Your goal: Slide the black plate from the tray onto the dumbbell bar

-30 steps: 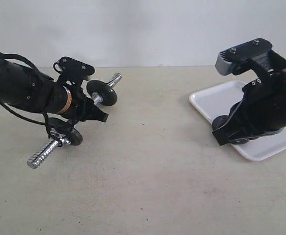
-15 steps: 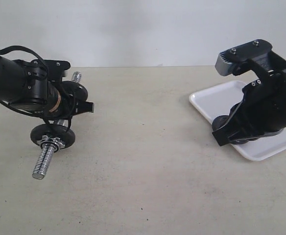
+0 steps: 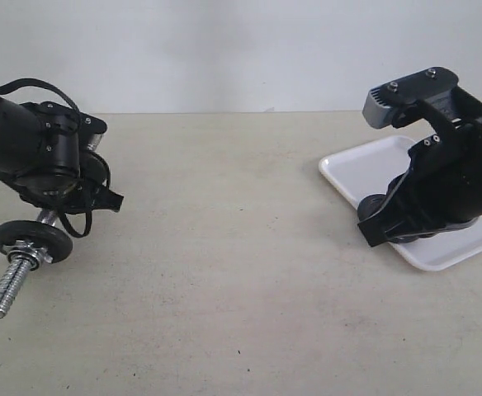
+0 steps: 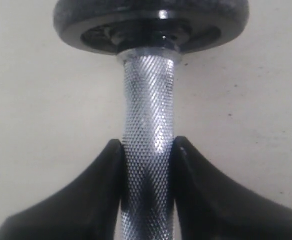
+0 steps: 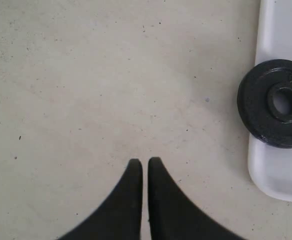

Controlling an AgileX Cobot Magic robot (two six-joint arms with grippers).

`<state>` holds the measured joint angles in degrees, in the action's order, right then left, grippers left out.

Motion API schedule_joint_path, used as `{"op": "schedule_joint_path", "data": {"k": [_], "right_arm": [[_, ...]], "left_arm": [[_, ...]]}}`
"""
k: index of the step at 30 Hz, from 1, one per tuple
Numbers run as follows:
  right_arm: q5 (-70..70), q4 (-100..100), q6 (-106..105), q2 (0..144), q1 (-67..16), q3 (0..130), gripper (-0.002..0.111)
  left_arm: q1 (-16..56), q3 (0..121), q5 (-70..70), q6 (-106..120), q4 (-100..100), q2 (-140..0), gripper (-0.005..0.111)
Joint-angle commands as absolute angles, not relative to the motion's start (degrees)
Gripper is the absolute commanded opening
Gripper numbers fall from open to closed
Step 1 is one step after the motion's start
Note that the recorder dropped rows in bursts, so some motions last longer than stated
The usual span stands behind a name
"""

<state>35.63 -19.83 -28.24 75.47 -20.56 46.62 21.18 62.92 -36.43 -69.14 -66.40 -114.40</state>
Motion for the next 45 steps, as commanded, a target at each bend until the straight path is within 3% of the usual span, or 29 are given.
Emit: {"op": "schedule_joint_path", "data": {"k": [1,11,21,45], "right_arm": [[36.07,-20.28,-28.34,75.32,-20.52,46.28,0.0],[36.45,-20.28,-28.56,75.32,-20.52,46.28,0.0],[36.66,-20.28,-28.56,75.32,-20.52,46.28,0.0],[36.82,-20.28,-28.71,75.32,-20.52,46.28,0.0]], "left_arm": [[21.19,64.0,-40.97,-68.55,-68.65,-107.77,0.004],[21.19,64.0,-46.96,-58.73,-60.3,-107.77,0.004],[21.19,63.86,-47.89,-32.27,-41.14,-107.77,0.004],[21.39,59.5,-31.53,20.68,5.96,-108.12,0.004]]}}
